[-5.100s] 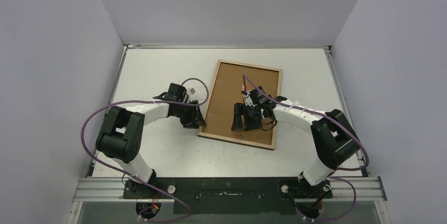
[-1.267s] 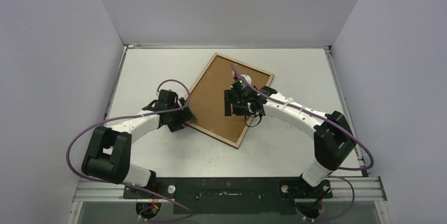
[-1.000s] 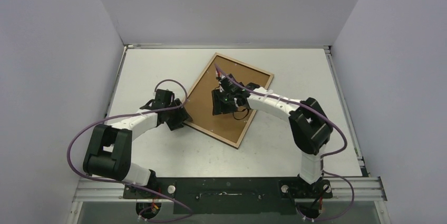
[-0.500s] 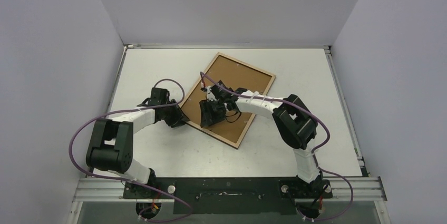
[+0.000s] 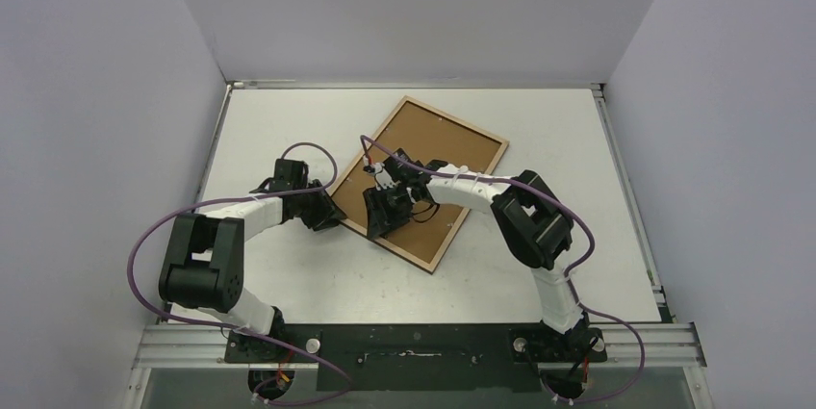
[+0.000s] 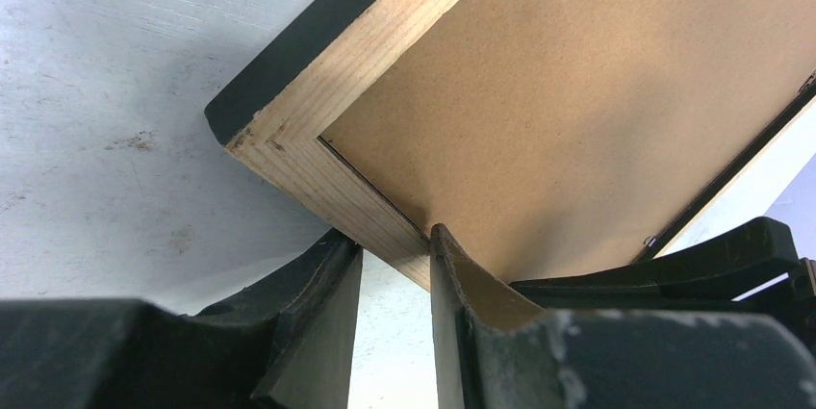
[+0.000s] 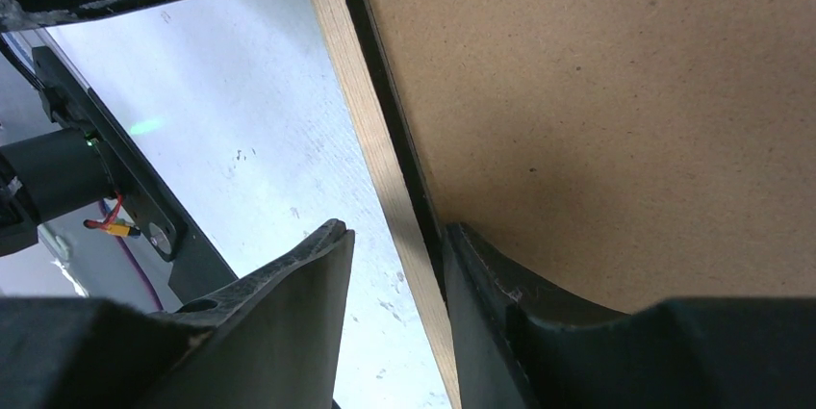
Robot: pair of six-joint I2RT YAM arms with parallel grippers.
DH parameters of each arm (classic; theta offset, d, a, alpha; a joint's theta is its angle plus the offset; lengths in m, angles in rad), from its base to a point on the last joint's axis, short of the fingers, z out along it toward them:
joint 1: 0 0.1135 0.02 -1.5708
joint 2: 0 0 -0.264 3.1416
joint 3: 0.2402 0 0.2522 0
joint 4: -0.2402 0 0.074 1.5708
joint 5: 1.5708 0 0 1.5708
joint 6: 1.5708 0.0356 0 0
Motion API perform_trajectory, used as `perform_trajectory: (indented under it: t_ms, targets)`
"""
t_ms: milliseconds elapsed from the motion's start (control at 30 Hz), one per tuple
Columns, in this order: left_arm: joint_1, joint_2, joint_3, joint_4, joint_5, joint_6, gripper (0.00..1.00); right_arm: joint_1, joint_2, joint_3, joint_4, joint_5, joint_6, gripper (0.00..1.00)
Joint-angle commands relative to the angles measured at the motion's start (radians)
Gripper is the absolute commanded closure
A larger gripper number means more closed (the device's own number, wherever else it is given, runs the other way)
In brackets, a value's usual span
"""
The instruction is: Put the photo into the frame
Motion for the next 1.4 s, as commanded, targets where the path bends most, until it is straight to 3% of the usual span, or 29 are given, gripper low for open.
perform_trajectory:
  t_ms: [0,367,733,800,1033,1133,1233,1367]
  targets:
    - [0.012,0.035,-0.018,-0.027,-0.06,0.078,0.76,0.007,0.037,0.01,-0.058,0.021,-0.058,0.59]
    - [0.018,0.035,-0.007,-0.049,-0.082,0.082,0.76,-0.007,0.06,0.038,-0.188,-0.058,-0.147,0.58]
    - [0.023,0.032,-0.012,-0.052,-0.078,0.079,0.77,-0.024,0.075,0.055,-0.214,-0.087,-0.158,0.61]
    - [0.025,0.023,-0.011,-0.047,-0.074,0.081,0.76,-0.039,0.047,0.048,-0.163,-0.08,-0.121,0.61]
    - [0.031,-0.073,0.046,-0.041,-0.083,0.103,0.71,-0.122,-0.052,0.093,0.08,0.081,0.177,0.45]
    - [0.037,-0.136,0.077,-0.049,-0.11,0.125,0.63,-0.134,-0.05,0.152,0.072,0.184,0.259,0.43]
    - [0.045,-0.179,0.119,-0.048,-0.13,0.195,0.41,-0.135,-0.025,0.229,-0.022,0.311,0.308,0.43]
    - [0.058,-0.158,0.192,-0.063,-0.145,0.322,0.22,-0.139,-0.003,0.272,-0.082,0.418,0.355,0.42]
